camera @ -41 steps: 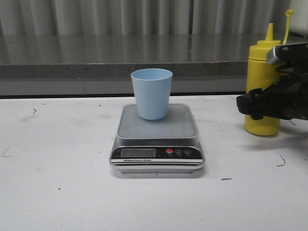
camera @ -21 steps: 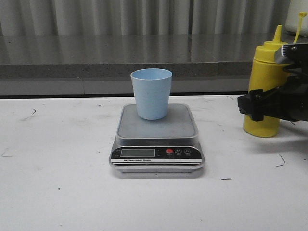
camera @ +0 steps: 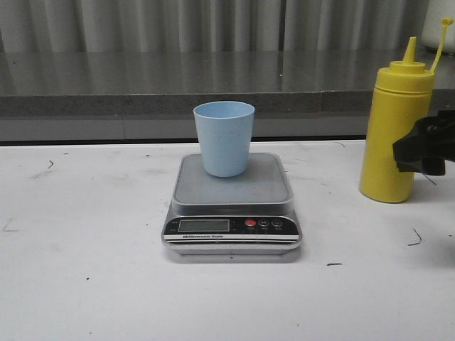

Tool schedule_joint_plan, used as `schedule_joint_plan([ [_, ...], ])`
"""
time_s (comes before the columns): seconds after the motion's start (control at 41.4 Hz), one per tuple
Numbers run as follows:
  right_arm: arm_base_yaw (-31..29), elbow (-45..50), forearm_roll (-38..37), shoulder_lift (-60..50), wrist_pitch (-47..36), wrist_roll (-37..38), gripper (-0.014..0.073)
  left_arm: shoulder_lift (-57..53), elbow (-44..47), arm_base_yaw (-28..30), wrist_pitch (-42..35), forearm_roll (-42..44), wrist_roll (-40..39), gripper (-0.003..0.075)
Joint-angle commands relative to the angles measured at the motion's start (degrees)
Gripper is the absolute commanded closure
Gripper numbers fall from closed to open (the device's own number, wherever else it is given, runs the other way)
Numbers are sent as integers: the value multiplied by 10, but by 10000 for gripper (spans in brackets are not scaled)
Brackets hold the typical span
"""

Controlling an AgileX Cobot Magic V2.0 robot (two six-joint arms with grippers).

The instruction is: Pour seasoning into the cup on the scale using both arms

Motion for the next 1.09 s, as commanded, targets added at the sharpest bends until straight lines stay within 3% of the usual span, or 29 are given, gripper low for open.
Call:
schedule_joint_plan([
  [0.0,3,-29,-38,-84,117,66,-69,1,-14,1,-42,-5,-2,301],
  [0.121,26,-59,-78,-149,306,122,-69,1,-14,1,-42,-5,-2,301],
  [0.218,68,-91,-78,-193,442,123,-69,1,-14,1,-42,-5,-2,301],
  [0.387,149,-160,-75,-237,675,83,-69,1,-14,1,-42,-5,-2,301],
  [0.484,176,-200,-53,-261,758,54,-69,1,-14,1,-42,-5,-2,301],
  [0.653,181,-219,9,-330,788,2,-69,1,-14,1,-42,-5,-2,301],
  [1.064,181,-219,37,-536,821,-22,-69,1,-14,1,-42,-5,-2,301],
])
